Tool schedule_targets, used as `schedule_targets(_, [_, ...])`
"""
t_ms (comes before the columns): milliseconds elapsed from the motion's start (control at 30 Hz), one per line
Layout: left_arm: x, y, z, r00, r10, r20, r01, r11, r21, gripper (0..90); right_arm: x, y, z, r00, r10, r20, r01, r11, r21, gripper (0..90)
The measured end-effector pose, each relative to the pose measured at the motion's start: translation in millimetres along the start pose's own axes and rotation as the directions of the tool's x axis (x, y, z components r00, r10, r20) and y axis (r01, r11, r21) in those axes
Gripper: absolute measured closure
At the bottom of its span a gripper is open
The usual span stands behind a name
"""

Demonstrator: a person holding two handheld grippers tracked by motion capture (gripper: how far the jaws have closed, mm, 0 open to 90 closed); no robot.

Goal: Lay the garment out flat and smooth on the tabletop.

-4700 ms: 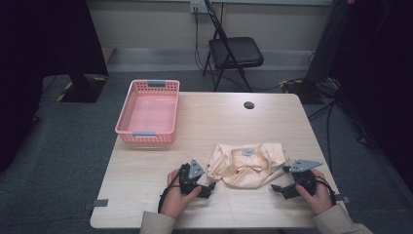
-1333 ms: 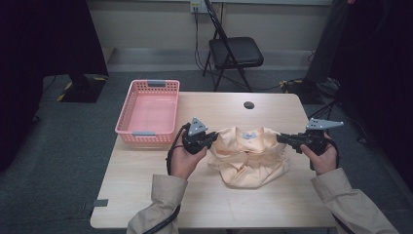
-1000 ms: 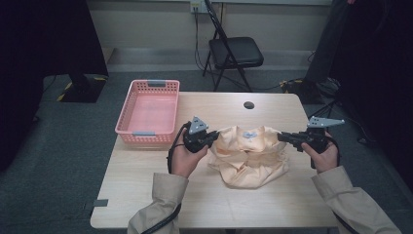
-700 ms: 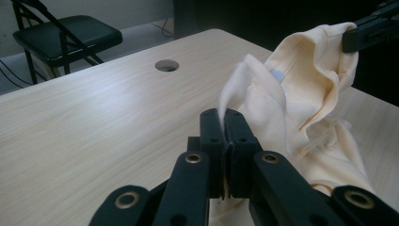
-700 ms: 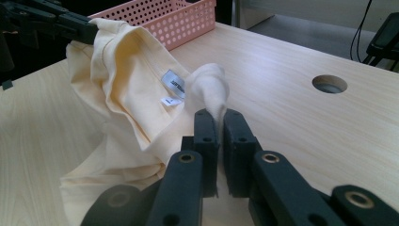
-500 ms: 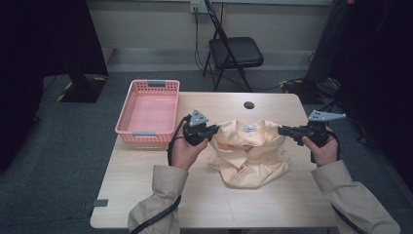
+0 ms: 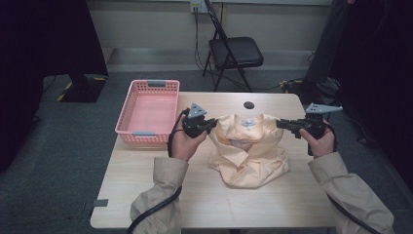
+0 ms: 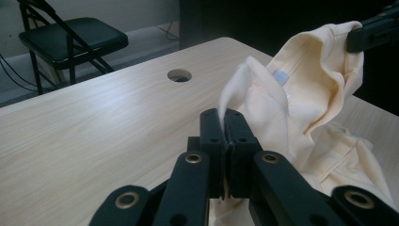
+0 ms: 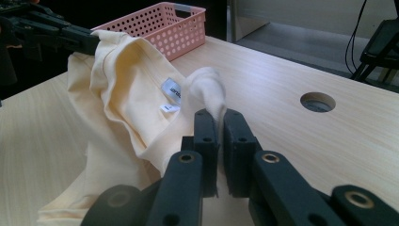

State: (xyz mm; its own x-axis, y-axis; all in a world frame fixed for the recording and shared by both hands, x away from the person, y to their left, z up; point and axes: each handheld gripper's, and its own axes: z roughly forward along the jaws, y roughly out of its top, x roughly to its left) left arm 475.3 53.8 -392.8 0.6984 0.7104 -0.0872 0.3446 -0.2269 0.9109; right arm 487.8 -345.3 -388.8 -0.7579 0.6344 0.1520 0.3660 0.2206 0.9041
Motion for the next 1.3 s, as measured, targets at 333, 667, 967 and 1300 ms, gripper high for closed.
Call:
schedule_targets(333, [36.9, 27.0, 36.3, 0.9908, -0.073, -0.114, 0.062, 0.9940, -0.090, 87.7, -43.2, 29.5, 44.5, 0.9864, 0.103, 0.128, -0.106, 0.994, 0.020, 85.5])
schedule_targets(667, [31.4, 11.7, 48.0, 0.9871, -0.088, -0.134, 0.080, 0.9949, -0.062, 25.0, -19.8, 40.7, 62.0, 0.9859, 0.030, 0.164, -0.033, 0.999, 0.014, 25.4])
schedule_targets(967, [-0.6, -12.5, 27.9, 0.9956, -0.047, -0.081, 0.044, 0.9984, -0.034, 19.6, 16.8, 3.6, 46.4, 0.9859, -0.057, 0.157, 0.040, 0.993, 0.111, 14.7])
schedule_targets(1300, [-25.5, -42.9, 6.8, 0.9991, -0.022, -0.036, 0.021, 0.9995, -0.025, 18.3, 42.2, -30.7, 26.7, 0.9879, -0.085, 0.130, 0.068, 0.989, 0.128, 13.1])
